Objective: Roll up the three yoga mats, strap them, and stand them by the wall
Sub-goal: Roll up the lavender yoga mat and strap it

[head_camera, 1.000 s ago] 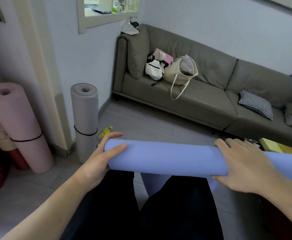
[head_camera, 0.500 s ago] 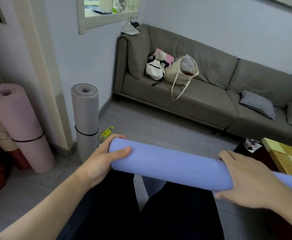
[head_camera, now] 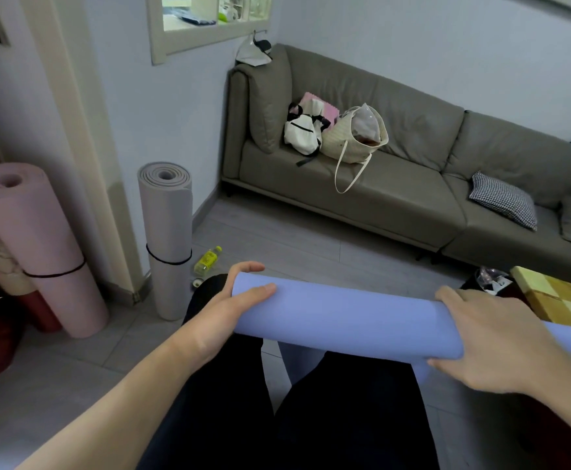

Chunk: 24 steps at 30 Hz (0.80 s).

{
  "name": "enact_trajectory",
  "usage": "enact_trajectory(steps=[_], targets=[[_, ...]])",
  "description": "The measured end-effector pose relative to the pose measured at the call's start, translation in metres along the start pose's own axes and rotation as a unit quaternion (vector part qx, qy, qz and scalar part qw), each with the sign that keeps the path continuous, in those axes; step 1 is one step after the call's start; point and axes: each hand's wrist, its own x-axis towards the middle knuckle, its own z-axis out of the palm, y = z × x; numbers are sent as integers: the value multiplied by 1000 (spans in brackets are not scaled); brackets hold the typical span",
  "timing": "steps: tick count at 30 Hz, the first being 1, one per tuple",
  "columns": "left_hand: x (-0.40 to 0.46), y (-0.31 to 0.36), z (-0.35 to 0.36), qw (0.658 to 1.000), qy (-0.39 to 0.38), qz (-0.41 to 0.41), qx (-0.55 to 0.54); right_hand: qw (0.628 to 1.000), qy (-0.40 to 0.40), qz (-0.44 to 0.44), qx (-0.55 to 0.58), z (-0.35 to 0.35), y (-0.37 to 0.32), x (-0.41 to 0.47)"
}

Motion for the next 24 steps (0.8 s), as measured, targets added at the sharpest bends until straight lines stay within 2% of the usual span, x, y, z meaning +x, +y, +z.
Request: enact_trajectory(steps=[2,5,9,11,13,16,19,24], targets=[[0,3,1,1000,10,5,3,1000,12,2,-7,3,-3,-2],[0,8,1,999,32,28,23,998,-2,4,58,8,-8,-8],[3,20,3,992,50,109,46,975,-106,20,194,3,-6,-8],[10,34,6,985,44,151,72,972,-126,20,198,-2,-3,-6],[19,56,6,978,43,188,81,984,-76,25,159,-6,-6,-2],[35,92,3,965,50,242,91,988,85,70,106,0,-20,7],[47,125,10,950,32,293,105,957,244,98,121,21,-27,12],[58,172,41,915,6,371,159,909,350,178,139,20,-18,21]])
